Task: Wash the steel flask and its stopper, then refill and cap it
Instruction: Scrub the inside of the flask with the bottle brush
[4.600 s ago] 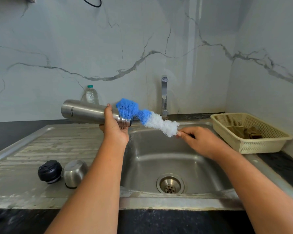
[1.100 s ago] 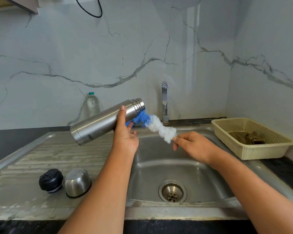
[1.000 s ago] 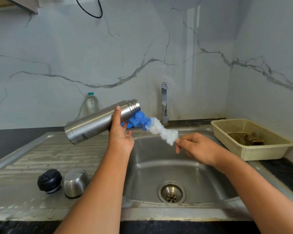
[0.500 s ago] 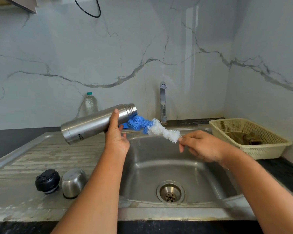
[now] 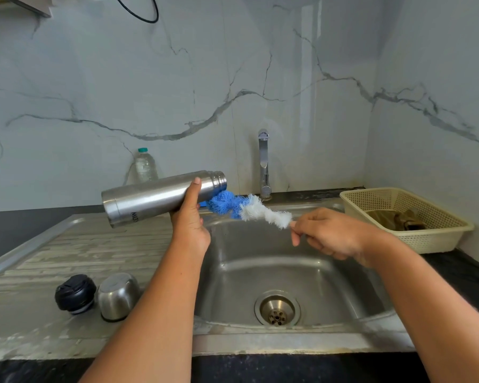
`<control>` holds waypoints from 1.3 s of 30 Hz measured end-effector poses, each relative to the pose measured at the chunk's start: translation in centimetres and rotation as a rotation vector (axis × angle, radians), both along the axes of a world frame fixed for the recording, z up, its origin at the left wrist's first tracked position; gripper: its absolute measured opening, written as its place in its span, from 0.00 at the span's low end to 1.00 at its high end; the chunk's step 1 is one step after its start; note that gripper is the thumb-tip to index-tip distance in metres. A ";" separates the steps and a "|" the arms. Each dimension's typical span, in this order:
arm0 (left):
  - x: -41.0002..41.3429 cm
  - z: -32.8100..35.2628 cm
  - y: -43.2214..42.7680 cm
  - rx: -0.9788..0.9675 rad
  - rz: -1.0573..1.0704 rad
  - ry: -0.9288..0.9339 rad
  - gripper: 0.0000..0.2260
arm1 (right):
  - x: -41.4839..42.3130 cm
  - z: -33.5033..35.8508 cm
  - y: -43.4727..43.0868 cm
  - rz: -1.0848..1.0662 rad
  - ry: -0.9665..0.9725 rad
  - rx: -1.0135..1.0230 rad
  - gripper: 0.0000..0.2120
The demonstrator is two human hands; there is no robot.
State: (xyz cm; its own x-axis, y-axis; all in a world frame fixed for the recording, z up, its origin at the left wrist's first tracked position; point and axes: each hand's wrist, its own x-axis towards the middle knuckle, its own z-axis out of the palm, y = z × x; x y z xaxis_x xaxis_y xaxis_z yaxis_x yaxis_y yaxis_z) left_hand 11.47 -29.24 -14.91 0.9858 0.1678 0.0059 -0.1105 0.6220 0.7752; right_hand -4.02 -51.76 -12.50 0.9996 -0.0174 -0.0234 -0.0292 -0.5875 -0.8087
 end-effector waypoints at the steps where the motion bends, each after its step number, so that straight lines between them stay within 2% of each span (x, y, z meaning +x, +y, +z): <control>1: -0.2 0.0 -0.3 0.010 -0.009 0.002 0.29 | 0.2 -0.2 0.3 -0.001 0.000 0.000 0.18; 9: 0.0 0.1 0.2 -0.072 0.000 0.038 0.28 | 1.1 -1.1 -0.5 -0.101 0.037 -0.029 0.19; 14: 0.0 0.1 0.6 -0.163 -0.007 0.021 0.28 | 2.2 -2.2 0.3 -0.212 -0.044 0.120 0.18; 17: -0.2 0.4 0.7 -0.252 -0.002 0.034 0.29 | 2.5 -2.8 1.2 -0.197 -0.106 0.173 0.16; 20: -0.3 0.5 0.9 -0.332 0.000 0.050 0.30 | 2.7 -3.1 1.9 -0.178 -0.161 0.107 0.13; 24: -0.4 0.8 1.0 -0.366 0.001 0.072 0.29 | 2.5 -3.6 2.4 -0.031 -0.103 0.117 0.12; 30: -0.6 1.1 1.2 -0.373 0.041 0.154 0.32 | 3.0 -4.4 2.0 -0.047 -0.105 -0.164 0.10; 34: -0.4 1.2 1.8 -0.383 0.057 0.174 0.31 | 2.8 -4.6 0.9 -0.081 -0.123 -0.196 0.11; 39: -0.2 1.1 1.9 -0.407 0.067 0.159 0.30 | 2.9 -4.7 0.7 -0.109 -0.109 -0.337 0.14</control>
